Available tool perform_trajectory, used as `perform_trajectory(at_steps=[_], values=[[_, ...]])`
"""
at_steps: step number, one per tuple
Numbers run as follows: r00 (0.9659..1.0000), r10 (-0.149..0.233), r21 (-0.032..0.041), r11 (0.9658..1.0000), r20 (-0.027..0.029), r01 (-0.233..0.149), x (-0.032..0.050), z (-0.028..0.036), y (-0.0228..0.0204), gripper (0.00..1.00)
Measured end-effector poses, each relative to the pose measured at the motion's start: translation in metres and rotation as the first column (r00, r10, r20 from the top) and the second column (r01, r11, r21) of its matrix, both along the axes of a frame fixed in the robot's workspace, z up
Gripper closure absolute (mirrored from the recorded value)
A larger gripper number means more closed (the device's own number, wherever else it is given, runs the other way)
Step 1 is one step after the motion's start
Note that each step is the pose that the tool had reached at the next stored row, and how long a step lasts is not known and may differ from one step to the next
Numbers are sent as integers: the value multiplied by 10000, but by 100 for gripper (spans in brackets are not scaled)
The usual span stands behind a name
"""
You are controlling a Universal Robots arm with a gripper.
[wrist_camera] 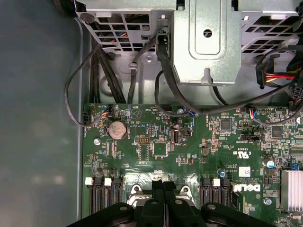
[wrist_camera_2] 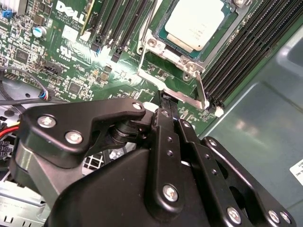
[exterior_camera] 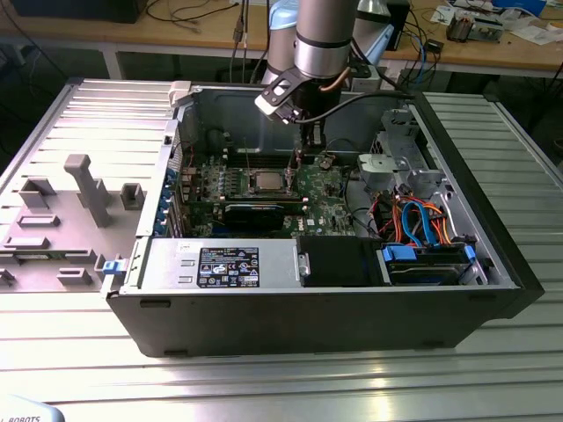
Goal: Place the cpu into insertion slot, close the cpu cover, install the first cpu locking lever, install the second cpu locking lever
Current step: 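Close the cpu cover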
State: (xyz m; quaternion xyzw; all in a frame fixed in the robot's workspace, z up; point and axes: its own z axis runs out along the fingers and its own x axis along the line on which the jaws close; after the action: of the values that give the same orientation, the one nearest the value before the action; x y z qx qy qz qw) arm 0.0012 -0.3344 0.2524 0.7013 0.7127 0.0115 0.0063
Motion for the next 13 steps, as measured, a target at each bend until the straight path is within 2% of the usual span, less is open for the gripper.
perform_trajectory(at_steps=[13], values=[[10000,0,1,10000,1,0,-189,-2,0,88]])
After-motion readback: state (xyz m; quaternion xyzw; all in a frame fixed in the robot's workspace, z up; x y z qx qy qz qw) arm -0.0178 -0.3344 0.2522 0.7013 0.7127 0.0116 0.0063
